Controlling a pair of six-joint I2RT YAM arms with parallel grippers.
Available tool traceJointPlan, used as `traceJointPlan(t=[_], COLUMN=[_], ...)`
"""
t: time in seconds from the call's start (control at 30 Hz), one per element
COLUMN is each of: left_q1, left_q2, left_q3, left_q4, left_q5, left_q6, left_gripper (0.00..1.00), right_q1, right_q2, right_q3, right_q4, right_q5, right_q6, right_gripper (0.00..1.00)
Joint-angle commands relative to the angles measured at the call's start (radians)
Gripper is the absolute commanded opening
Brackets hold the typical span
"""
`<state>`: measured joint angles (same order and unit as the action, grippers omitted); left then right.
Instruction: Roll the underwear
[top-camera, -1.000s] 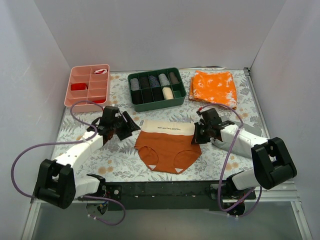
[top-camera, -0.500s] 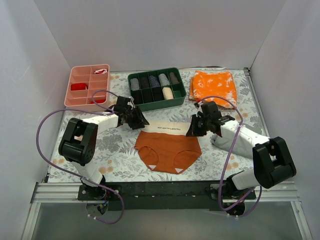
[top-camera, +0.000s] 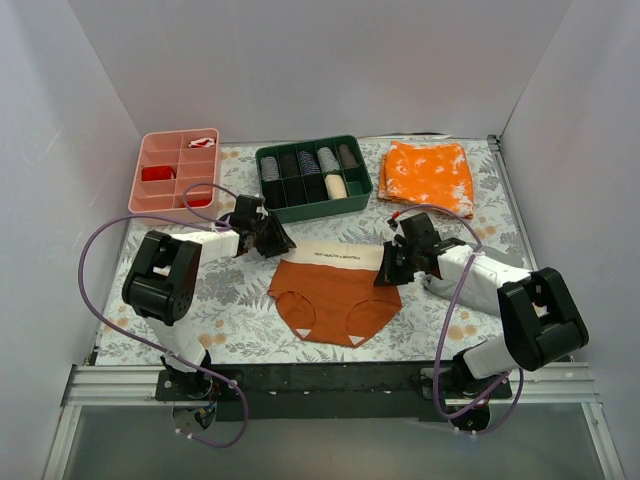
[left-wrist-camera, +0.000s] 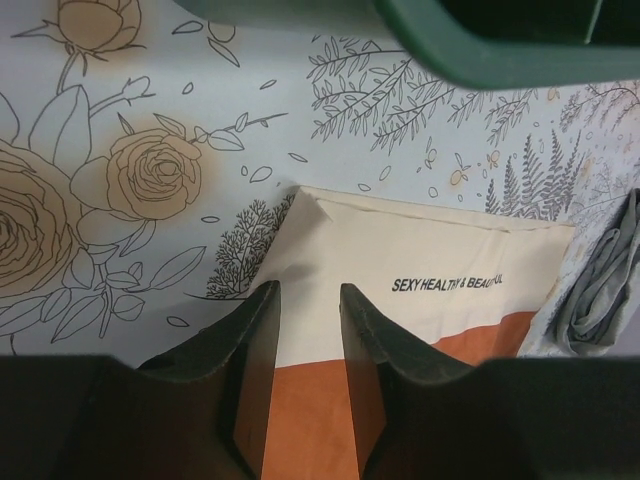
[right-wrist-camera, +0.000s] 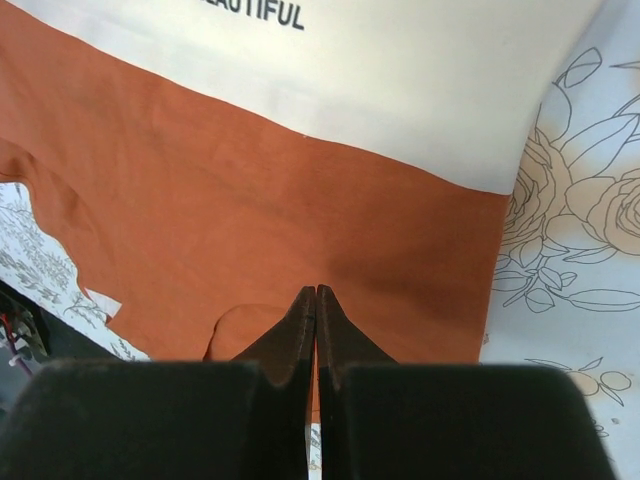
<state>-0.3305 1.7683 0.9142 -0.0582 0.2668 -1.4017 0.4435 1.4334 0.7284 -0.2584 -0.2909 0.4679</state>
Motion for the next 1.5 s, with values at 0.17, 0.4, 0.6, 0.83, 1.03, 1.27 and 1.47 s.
traceJointPlan(t=[0.17,0.4,0.6,0.83,1.03,1.27,1.47], left_q1=[0.001,-0.001,-0.001,-0.001,0.001,0.002,0.005], left_q2=[-0.076,-0.261,-0.368,-0.265,-0.115,-0.061,-0.059], left_q3=[-0.069,-0.155,-0.169,-0.048,0.021,0.038,0.031], left_q4=[-0.009,-0.103,-0.123,-0.124,-0.109,-0.129,-0.152], left_q5=[-0.164,-0.248,-0.282,-0.170,-0.077,-0.103,-0.144], left_q6=[-0.011,-0.062,-0.051,0.032,0.059,0.067,0.086], left_gripper=[0.31,0.34,0.55,0.57,0.47,0.40,0.39], right_q1=[0.006,0.034,0.150,0.285,0.420,0.557,0.619], right_q2=[0.025,-0.013,-0.001,0.030,0.110,0.248,0.366], right_q3=[0.017,0.042,0.094,0.103,0.173,0.347,0.433], right_q4=[0.021,0.024,0.015,0.091,0.117,0.039,-0.037], right_q5=[-0.021,-0.070,-0.128,-0.154,-0.117,0.007,0.033], right_q6=[-0.040,-0.066,-0.069,0.005,0.037,-0.006,-0.046], right_gripper=[0.03,0.04,0.04,0.04,0.01,0.01,0.01])
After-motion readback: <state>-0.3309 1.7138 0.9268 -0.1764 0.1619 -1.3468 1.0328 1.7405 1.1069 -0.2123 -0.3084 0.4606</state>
